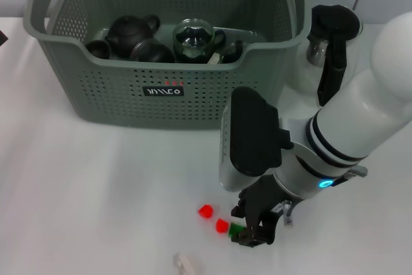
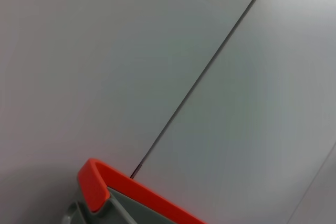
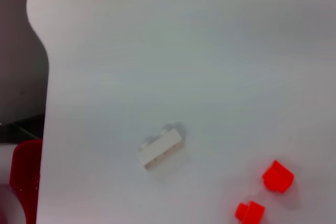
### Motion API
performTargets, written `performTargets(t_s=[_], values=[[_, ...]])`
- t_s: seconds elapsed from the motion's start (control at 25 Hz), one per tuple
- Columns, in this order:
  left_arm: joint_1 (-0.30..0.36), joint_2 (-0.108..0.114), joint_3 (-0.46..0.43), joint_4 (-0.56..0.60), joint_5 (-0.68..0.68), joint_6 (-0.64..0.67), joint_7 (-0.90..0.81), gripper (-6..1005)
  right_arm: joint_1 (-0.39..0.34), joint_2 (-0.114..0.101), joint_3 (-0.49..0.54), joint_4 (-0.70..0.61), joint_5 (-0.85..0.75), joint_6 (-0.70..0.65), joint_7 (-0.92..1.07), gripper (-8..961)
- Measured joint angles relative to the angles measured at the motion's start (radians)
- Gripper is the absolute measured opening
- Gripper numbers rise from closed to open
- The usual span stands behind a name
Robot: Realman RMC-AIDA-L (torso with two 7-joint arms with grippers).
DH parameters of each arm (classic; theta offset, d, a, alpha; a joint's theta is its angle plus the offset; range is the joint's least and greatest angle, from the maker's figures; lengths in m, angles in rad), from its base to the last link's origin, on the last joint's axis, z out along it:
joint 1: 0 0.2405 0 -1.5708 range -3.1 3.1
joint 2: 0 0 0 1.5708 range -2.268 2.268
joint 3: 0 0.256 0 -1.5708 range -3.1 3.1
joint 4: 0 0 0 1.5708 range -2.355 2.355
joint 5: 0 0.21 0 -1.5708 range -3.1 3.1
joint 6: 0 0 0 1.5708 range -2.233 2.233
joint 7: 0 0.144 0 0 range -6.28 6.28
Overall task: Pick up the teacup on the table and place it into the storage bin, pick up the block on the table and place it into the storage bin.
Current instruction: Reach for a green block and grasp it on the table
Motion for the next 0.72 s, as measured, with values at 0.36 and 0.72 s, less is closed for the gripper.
performTargets(t_s=[0.36,0.72], values=[[0.000,0.001,0.000,0.007,0.000,-0.001,0.001,921,0.001,0.001,-0.010,0.004,-0.001,0.001,0.007,587],[-0.002,0.003,0.000,0.010,0.000,-0.002,0.003,921,0.002,0.000,-0.013,0.022,-0.002,0.032,0.007,598]])
